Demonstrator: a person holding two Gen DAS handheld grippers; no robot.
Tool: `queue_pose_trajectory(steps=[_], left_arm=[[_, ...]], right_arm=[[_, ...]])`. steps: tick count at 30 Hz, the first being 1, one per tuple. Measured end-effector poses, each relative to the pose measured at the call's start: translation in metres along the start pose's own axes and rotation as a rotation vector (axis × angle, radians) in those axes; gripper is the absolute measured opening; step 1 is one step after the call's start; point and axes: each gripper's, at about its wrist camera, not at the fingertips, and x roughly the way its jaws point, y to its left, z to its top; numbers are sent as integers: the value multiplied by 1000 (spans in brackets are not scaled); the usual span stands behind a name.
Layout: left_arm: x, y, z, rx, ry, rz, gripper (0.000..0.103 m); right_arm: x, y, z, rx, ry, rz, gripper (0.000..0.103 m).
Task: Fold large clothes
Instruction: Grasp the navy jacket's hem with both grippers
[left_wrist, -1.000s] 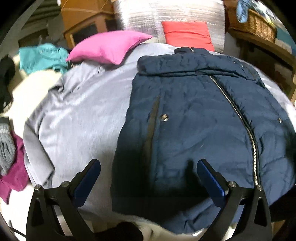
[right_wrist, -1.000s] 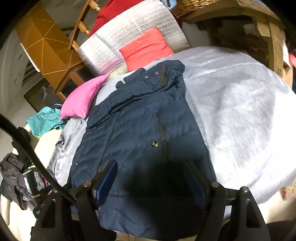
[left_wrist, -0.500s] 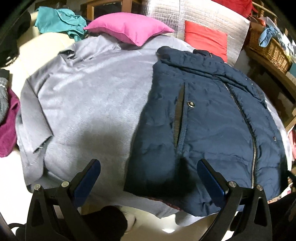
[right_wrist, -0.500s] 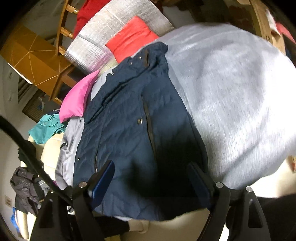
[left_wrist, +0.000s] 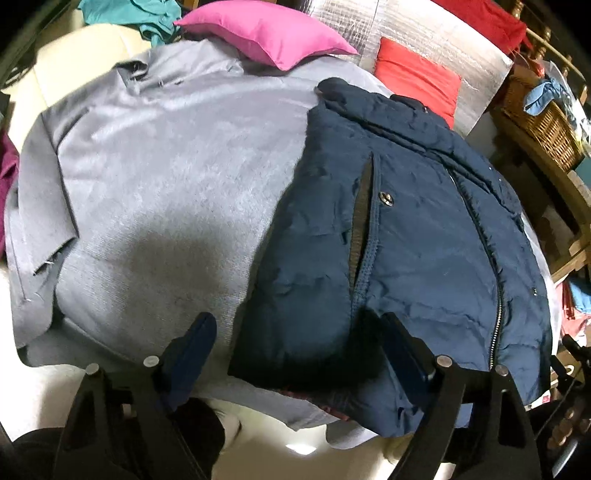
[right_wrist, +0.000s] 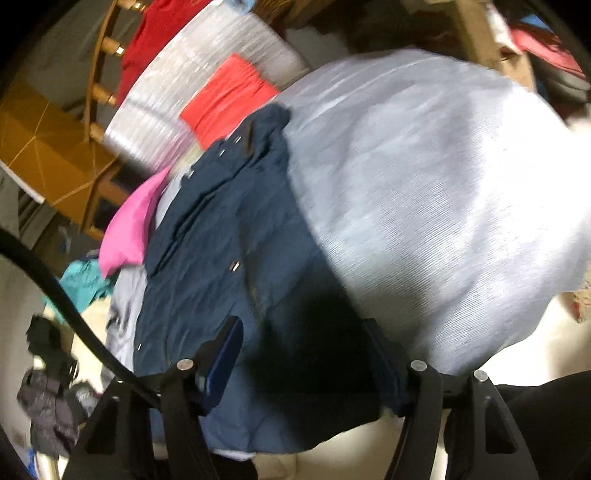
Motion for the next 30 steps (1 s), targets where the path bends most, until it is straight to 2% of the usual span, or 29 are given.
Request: queue_pose_trajectory(steps=[2, 6, 8, 10, 11, 13, 15, 18, 23, 25, 27, 29, 30], left_arm=[[1, 1, 0, -14, 11, -24, 90], [5, 2, 1, -41, 42, -58, 90], [8, 4, 1, -56, 66, -86, 90], [8, 6, -1, -60, 72, -92, 89], [8, 6, -1, -62, 70, -98, 89], [6, 7, -2, -64, 67, -118, 89], [6, 7, -3, -62, 66, -119, 88], [7, 6, -2, -59, 75, -111, 88], [17, 3, 0, -56, 103, -109, 89], [17, 4, 0, -69, 101, -139, 89], [17, 5, 0, -82, 99, -180, 89], [15, 6, 0, -92, 90, -204, 83], [13, 7, 0, -96, 82, -209, 69]], right_arm=[[-1, -11, 4, 64, -10, 16, 70], [17, -30, 2, 183, 96, 84, 71], [27, -23, -2, 143, 159, 80, 71], [28, -12, -4, 75, 175, 65, 68], [30, -7, -7, 61, 199, 117, 57], [33, 3, -11, 23, 234, 168, 56], [36, 10, -13, -34, 231, 116, 56], [46, 2, -13, 19, 267, 101, 57], [46, 4, -13, 38, 262, 130, 74], [47, 9, -14, 37, 262, 144, 81], [48, 10, -13, 35, 258, 154, 81], [50, 12, -14, 30, 247, 157, 78], [50, 11, -15, 37, 239, 159, 73]])
